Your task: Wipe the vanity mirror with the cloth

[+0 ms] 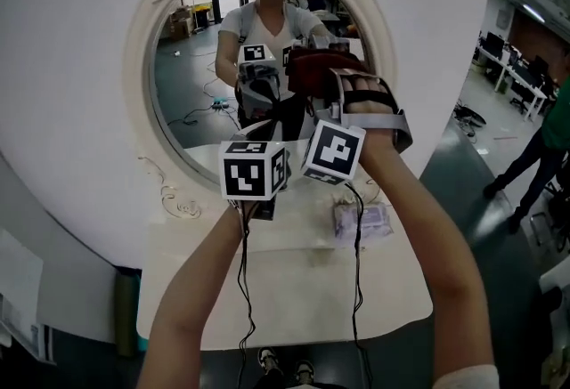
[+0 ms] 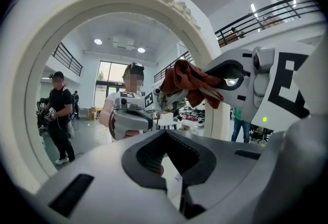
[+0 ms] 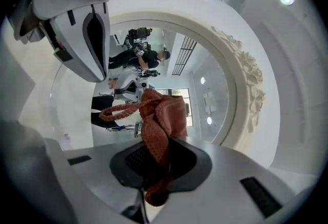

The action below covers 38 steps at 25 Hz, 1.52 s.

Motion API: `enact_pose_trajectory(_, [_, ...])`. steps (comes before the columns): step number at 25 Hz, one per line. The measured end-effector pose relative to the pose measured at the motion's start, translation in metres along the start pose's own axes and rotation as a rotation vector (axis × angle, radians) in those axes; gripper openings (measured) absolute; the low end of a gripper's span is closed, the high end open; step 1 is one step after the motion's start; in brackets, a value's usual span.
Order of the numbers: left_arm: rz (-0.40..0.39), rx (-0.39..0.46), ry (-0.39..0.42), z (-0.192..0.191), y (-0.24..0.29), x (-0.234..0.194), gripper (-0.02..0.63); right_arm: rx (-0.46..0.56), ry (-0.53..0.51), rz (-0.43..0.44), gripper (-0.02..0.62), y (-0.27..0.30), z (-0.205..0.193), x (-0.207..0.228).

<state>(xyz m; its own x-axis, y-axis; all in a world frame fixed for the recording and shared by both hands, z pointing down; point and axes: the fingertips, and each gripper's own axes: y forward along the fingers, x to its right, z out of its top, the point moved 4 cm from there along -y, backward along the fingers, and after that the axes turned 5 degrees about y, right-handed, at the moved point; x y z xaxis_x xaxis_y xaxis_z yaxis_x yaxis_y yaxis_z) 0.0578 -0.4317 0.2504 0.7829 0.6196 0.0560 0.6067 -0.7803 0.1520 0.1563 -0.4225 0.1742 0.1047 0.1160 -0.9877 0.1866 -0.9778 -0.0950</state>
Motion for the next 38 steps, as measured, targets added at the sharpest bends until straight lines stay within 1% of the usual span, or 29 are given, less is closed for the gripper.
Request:
enact_pose_trajectory(5, [-0.012, -0.052, -0.029, -0.068, 0.003, 0.006, 0.006, -0.004, 0.032, 0.045, 0.058, -0.010, -0.009, -0.059])
enact_pose_trajectory(10, [-0.008, -0.109, -0.055, -0.101, 0.007, 0.008, 0.006, 0.003, 0.065, 0.109, 0.058, -0.009, -0.012, -0.090])
enact_pose_trajectory(15, [-0.005, -0.175, -0.105, -0.163, 0.002, 0.012, 0.006, -0.004, 0.084, 0.205, 0.058, -0.020, -0.016, -0.163])
enact_pose_trajectory(21, [0.016, -0.252, -0.195, -0.235, -0.008, 0.003, 0.006, -0.013, 0.155, 0.352, 0.058, -0.026, 0.004, -0.238])
enact_pose_trajectory(25, [0.030, -0.286, -0.217, -0.270, -0.009, -0.006, 0.006, -0.014, 0.127, 0.413, 0.058, -0.029, 0.018, -0.278])
enact_pose_trajectory(28, [0.037, -0.301, -0.232, -0.288, -0.013, -0.009, 0.006, -0.009, 0.113, 0.453, 0.058, -0.034, 0.024, -0.301])
enact_pose_trajectory(31, [0.047, -0.308, -0.236, -0.295, -0.015, -0.014, 0.006, -0.001, 0.115, 0.480, 0.058, -0.036, 0.028, -0.315])
enact_pose_trajectory(34, [0.054, -0.303, -0.232, -0.293, -0.015, -0.019, 0.006, -0.003, 0.122, 0.488, 0.058, -0.034, 0.030, -0.318])
enact_pose_trajectory(38, [0.058, -0.287, -0.214, -0.280, -0.016, -0.022, 0.006, -0.006, 0.133, 0.509, 0.058, -0.035, 0.030, -0.316])
